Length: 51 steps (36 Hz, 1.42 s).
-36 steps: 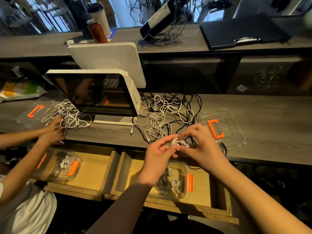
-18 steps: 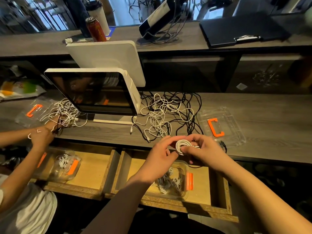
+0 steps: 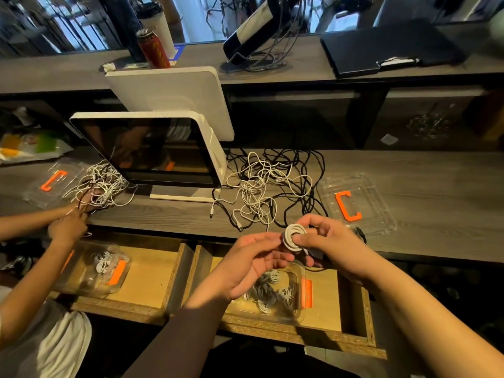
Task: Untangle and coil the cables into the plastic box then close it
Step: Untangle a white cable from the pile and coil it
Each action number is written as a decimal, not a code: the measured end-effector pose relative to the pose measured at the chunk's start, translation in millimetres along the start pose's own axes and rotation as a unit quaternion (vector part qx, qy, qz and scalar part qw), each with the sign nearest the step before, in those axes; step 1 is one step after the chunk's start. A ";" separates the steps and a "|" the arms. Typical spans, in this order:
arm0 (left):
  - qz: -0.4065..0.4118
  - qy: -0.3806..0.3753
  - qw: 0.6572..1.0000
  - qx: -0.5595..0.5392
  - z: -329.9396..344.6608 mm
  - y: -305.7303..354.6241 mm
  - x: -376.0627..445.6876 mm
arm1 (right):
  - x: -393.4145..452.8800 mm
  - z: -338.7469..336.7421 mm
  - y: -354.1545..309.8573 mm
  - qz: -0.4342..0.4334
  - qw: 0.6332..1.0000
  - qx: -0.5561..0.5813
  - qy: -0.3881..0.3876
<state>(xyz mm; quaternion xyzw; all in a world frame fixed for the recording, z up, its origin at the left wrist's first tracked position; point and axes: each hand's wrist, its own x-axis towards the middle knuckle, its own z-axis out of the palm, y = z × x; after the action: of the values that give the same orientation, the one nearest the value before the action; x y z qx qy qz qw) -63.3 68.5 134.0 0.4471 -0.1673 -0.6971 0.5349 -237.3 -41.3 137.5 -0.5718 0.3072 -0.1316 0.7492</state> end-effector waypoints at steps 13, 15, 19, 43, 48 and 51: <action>0.047 0.110 0.914 0.389 -6.9 -3.5 3.1 | 2.5 7.4 6.1 0.063 0.977 -0.203 -0.009; 0.066 0.144 0.895 0.417 -6.0 -6.3 5.2 | 4.3 12.8 8.5 0.061 0.978 -0.200 0.010; 0.090 0.173 0.876 0.440 -6.6 -3.6 8.6 | 7.2 12.9 7.6 0.043 0.980 -0.194 0.027; 0.220 0.211 0.791 0.531 -1.7 -9.8 10.5 | 8.2 22.3 22.5 0.045 0.993 -0.048 0.099; 0.097 0.247 0.866 0.423 -15.4 1.8 8.9 | 7.2 19.8 30.6 0.015 0.993 -0.071 0.095; 0.067 0.152 0.918 0.360 -21.7 1.2 8.3 | 7.2 20.1 36.3 0.016 0.994 -0.075 0.072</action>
<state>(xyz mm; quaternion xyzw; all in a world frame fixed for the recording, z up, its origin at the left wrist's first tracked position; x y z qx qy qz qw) -45.5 65.9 119.4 0.6979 -0.3530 -0.4761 0.4021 -225.0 -18.4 104.4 -0.6106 0.3789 -0.1366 0.6819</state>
